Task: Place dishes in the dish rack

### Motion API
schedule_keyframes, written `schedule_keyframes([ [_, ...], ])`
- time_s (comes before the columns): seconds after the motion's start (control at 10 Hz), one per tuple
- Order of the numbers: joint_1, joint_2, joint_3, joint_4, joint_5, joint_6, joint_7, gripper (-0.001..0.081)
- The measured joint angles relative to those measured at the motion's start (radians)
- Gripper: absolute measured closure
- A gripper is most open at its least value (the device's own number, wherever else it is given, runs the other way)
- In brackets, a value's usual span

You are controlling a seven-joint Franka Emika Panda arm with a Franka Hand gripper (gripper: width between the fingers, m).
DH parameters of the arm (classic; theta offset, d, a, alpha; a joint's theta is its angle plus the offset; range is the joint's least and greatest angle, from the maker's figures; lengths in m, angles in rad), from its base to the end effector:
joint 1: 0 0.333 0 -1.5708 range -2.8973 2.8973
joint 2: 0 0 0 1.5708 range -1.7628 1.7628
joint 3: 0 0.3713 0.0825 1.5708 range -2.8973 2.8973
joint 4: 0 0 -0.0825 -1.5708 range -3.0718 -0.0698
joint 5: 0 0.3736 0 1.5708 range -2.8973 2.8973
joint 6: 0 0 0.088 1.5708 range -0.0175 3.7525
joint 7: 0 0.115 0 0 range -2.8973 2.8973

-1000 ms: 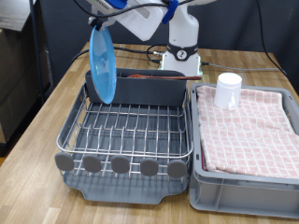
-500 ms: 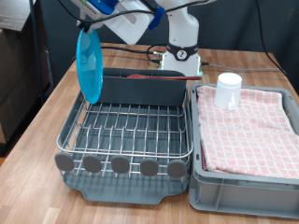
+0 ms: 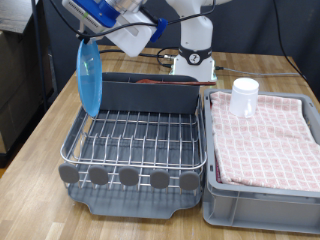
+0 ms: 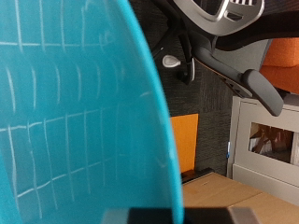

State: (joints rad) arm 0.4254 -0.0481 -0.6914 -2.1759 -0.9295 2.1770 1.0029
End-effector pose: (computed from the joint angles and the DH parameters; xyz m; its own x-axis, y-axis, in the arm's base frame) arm 0.5009 -0.1776 0.4780 0.7337 -0.4829 0.4780 -0.6782 -0.5633 0.4719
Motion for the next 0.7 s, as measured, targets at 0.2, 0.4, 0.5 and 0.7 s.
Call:
schedule_keyframes([
  [0.2,0.000,0.011,-0.009,-0.023,-0.006,0.038,0.003,0.0789],
  [0.4,0.000,0.033,-0.017,-0.039,-0.011,0.080,0.020,0.0789],
  [0.5,0.000,0.047,-0.019,-0.044,-0.012,0.095,0.033,0.0789],
  [0.7,0.000,0.078,-0.026,-0.056,-0.013,0.130,0.063,0.0789],
])
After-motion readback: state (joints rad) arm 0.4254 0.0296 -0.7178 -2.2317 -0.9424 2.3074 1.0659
